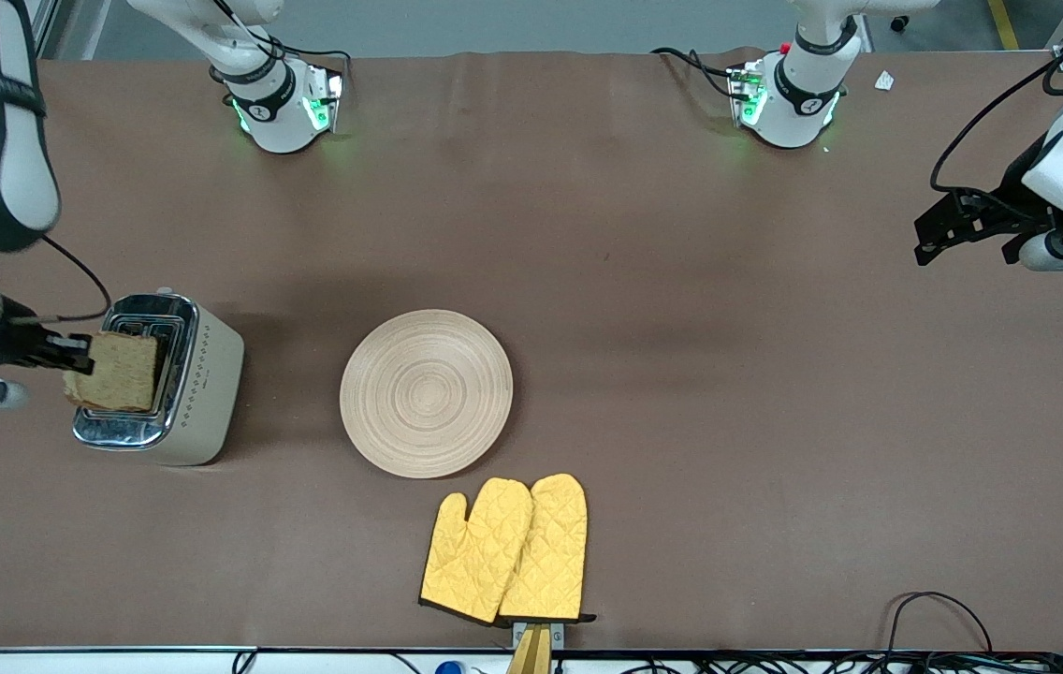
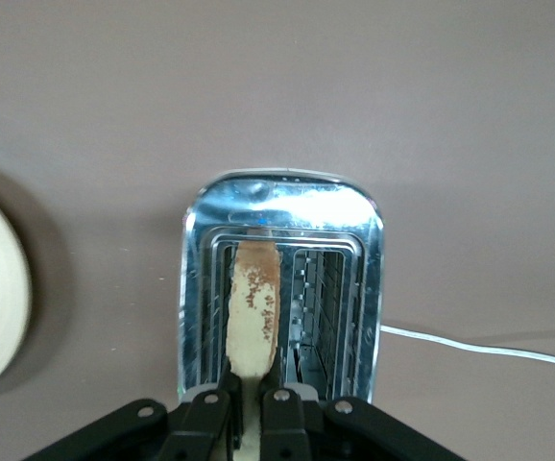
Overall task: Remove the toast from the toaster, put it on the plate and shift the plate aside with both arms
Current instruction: 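Lift the bread slice up out of the toaster with the right gripper, then carry the bread to the wooden plate and lower it with the right gripper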
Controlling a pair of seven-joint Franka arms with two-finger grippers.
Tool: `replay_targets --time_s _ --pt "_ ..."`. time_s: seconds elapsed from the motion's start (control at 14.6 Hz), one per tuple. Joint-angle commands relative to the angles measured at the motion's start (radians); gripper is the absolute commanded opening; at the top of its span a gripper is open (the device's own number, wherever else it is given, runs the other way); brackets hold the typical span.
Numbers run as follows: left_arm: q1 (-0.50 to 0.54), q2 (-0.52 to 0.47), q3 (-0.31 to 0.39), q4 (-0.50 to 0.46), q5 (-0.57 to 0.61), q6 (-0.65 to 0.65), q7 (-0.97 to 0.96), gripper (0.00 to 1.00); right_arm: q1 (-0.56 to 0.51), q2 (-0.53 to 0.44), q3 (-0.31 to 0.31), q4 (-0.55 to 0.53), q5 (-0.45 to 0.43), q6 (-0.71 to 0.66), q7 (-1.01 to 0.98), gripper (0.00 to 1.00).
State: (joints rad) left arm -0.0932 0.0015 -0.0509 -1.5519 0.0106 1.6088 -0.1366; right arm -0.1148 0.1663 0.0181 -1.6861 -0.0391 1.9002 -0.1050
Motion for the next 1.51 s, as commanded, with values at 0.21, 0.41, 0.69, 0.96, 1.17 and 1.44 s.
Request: replay_targets --time_s 0.21,0.41,0.69,0.96,1.17,1.44 --pt "0.004 0.011 -0.004 0.024 0.011 -0.012 0.012 1.0 0.018 -0.16 0.094 -0.015 -0.028 -0.018 -0.021 0.0" --pt "0.004 0.011 -0.004 0.024 0.011 -0.012 0.011 1.0 0.021 -0.159 0.152 -0.024 -0.015 -0.018 0.062 0.0" --pt "0.004 0.011 -0.004 0.024 0.011 -0.013 0.012 1.0 0.032 -0.07 0.212 -0.064 0.239 0.074 0.214 0.0" --pt "0.003 0.011 -0.004 0.023 0.012 -0.013 0.014 1.0 0.066 0.062 0.298 -0.116 0.393 0.2 0.249 0.0" --pt "0.004 0.011 -0.004 0.023 0.011 -0.013 0.015 1.0 0.078 0.158 0.406 -0.155 0.401 0.334 0.346 0.0" --pt "0.004 0.011 -0.004 0.023 0.011 -0.013 0.015 1.0 0.089 0.26 0.477 -0.194 0.486 0.476 0.346 0.0"
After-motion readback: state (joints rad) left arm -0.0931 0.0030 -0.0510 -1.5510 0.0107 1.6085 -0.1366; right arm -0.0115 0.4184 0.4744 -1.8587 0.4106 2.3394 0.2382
